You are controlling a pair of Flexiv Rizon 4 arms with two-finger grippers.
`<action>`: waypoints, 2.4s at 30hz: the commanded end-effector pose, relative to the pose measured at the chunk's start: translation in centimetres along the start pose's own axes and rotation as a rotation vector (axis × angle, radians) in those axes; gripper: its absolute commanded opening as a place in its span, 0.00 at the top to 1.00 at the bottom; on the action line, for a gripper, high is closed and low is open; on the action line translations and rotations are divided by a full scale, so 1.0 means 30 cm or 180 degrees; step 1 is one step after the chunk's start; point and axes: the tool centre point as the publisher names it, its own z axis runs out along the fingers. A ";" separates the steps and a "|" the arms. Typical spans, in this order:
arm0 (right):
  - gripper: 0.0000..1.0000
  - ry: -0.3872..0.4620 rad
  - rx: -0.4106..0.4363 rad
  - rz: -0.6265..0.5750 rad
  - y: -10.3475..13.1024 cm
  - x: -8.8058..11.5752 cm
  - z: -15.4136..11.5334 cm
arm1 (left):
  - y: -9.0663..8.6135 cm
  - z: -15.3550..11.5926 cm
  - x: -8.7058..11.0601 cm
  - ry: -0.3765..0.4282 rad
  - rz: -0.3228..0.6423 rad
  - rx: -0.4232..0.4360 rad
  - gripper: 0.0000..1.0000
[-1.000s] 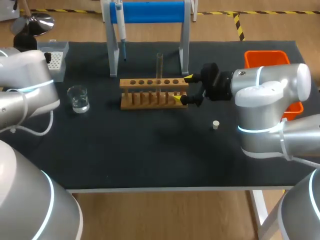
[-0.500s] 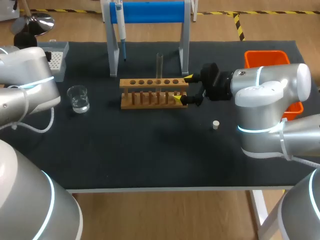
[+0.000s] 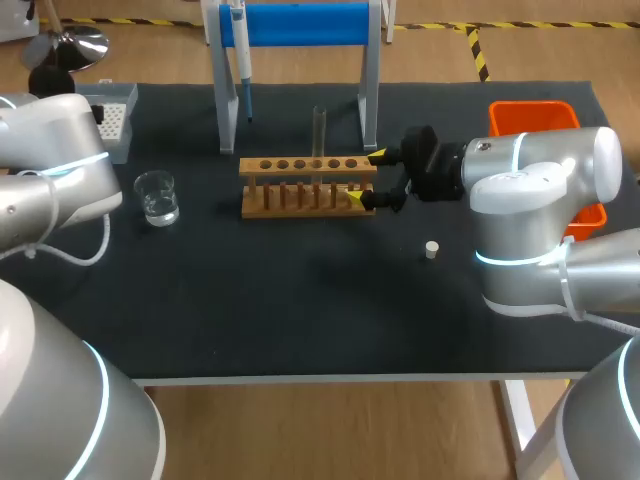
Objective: Invert the test tube, pick up the pipette, mount the tip to pipette, aspirate from beaker and dispense into the tube, eject the tip, return the pipette, and cap with the stopper.
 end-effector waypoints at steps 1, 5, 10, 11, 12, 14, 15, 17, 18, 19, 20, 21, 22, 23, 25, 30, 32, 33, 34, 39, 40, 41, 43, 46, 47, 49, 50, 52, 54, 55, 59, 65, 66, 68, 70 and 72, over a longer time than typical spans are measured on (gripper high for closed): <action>0.00 0.0006 -0.0001 0.0000 -0.001 -0.001 -0.003 | -0.001 0.018 -0.004 0.0009 -0.0007 -0.0019 0.59; 0.00 0.0006 -0.0001 0.0000 -0.001 -0.001 -0.003 | 0.003 0.021 -0.003 0.0013 -0.0009 -0.0031 0.60; 0.00 0.0006 -0.0001 0.0000 -0.001 -0.001 -0.003 | 0.007 0.023 -0.004 0.0010 -0.0014 -0.0039 0.69; 0.00 0.0006 -0.0001 0.0000 -0.001 -0.001 -0.003 | 0.008 0.024 -0.004 0.0009 -0.0013 -0.0042 0.72; 0.00 0.0006 -0.0001 0.0000 -0.001 -0.001 -0.003 | 0.009 0.024 -0.004 0.0008 -0.0013 -0.0046 0.73; 0.00 0.0006 -0.0001 0.0000 -0.001 -0.001 -0.003 | 0.010 0.024 -0.003 0.0007 -0.0015 -0.0048 0.86; 0.00 0.0006 -0.0001 0.0000 -0.001 -0.001 -0.003 | 0.010 0.024 -0.003 0.0006 -0.0016 -0.0050 0.89; 0.00 0.0006 -0.0001 0.0000 -0.001 -0.001 -0.003 | 0.011 0.024 -0.003 0.0004 -0.0017 -0.0049 1.00; 0.00 0.0006 -0.0001 0.0000 -0.001 -0.001 -0.003 | 0.011 0.023 -0.003 0.0004 -0.0016 -0.0049 1.00; 0.00 0.0006 -0.0001 0.0000 -0.001 -0.001 -0.003 | 0.011 0.023 -0.003 0.0003 -0.0018 -0.0047 1.00; 0.00 0.0006 -0.0001 0.0000 -0.001 -0.001 -0.003 | 0.011 0.022 -0.003 0.0002 -0.0019 -0.0044 1.00; 0.00 0.0006 -0.0001 0.0000 -0.001 -0.001 -0.003 | 0.012 0.021 -0.003 0.0001 -0.0018 -0.0042 1.00; 0.00 0.0006 -0.0001 0.0000 -0.001 -0.001 -0.003 | 0.012 0.020 -0.003 0.0001 -0.0019 -0.0039 1.00; 0.00 0.0006 -0.0001 0.0000 -0.001 -0.001 -0.003 | 0.011 0.019 -0.003 0.0001 -0.0020 -0.0035 1.00; 0.00 0.0006 -0.0001 0.0000 -0.001 -0.001 -0.003 | 0.008 0.015 -0.002 -0.0003 -0.0019 -0.0029 1.00; 0.00 0.0006 -0.0001 0.0000 -0.001 -0.001 -0.003 | -0.009 0.002 -0.003 -0.0019 -0.0001 -0.0006 1.00; 0.00 0.0006 -0.0001 0.0000 -0.001 -0.001 -0.003 | -0.018 -0.005 -0.004 -0.0035 0.0020 0.0002 1.00; 0.00 0.0006 -0.0001 0.0000 -0.001 -0.001 -0.003 | -0.022 -0.008 -0.005 -0.0041 0.0028 0.0003 1.00; 0.00 0.0006 -0.0001 0.0000 -0.001 -0.001 -0.003 | -0.028 -0.012 -0.006 -0.0048 0.0037 0.0004 1.00; 0.00 0.0006 -0.0001 0.0000 -0.001 -0.001 -0.003 | -0.054 -0.031 -0.007 -0.0088 0.0079 0.0038 1.00; 0.00 0.0006 -0.0001 0.0000 -0.001 -0.001 -0.003 | -0.060 -0.034 -0.007 -0.0093 0.0083 0.0043 1.00; 0.00 0.0006 -0.0001 0.0000 -0.001 -0.001 -0.003 | -0.065 -0.038 -0.006 -0.0098 0.0090 0.0050 1.00; 0.00 0.0006 -0.0001 0.0000 -0.001 -0.001 -0.003 | -0.076 -0.045 -0.005 -0.0113 0.0108 0.0067 1.00; 0.00 0.0006 -0.0001 0.0000 -0.001 -0.001 -0.003 | -0.093 -0.056 -0.003 -0.0130 0.0131 0.0080 1.00; 0.00 0.0006 -0.0001 0.0000 -0.001 -0.001 -0.003 | -0.099 -0.061 -0.002 -0.0138 0.0144 0.0086 1.00; 0.00 0.0006 -0.0001 0.0000 -0.001 -0.001 -0.003 | -0.115 -0.074 -0.001 -0.0162 0.0157 0.0127 1.00; 0.00 0.0006 -0.0001 0.0000 -0.001 -0.001 -0.003 | -0.123 -0.081 0.001 -0.0172 0.0165 0.0145 1.00; 0.00 0.0006 -0.0001 0.0000 -0.001 -0.001 -0.003 | -0.140 -0.095 0.002 -0.0198 0.0164 0.0210 1.00; 0.00 0.0006 -0.0001 0.0000 -0.001 -0.001 -0.003 | -0.158 -0.109 0.004 -0.0213 0.0178 0.0245 1.00; 0.00 0.0006 -0.0001 0.0000 -0.001 -0.001 -0.003 | -0.164 -0.114 0.006 -0.0218 0.0185 0.0256 1.00; 0.00 0.0006 -0.0001 0.0000 -0.001 -0.001 -0.003 | -0.195 -0.151 0.021 -0.0234 0.0239 0.0294 1.00; 0.00 0.0006 -0.0001 0.0000 -0.001 -0.001 -0.003 | -0.244 -0.244 0.097 -0.0029 0.0542 0.0165 1.00; 0.00 0.0006 -0.0001 0.0000 -0.001 -0.001 -0.003 | -0.251 -0.266 0.116 0.0061 0.0619 0.0157 1.00; 0.00 0.0006 -0.0001 0.0000 -0.001 -0.001 -0.003 | -0.263 -0.313 0.155 0.0206 0.0764 0.0094 1.00; 0.00 0.0006 -0.0001 0.0000 -0.001 -0.001 -0.003 | -0.271 -0.369 0.204 0.0396 0.0952 0.0035 1.00; 0.00 0.0006 -0.0001 0.0000 -0.001 -0.001 -0.003 | -0.276 -0.428 0.246 0.0534 0.1035 -0.0019 1.00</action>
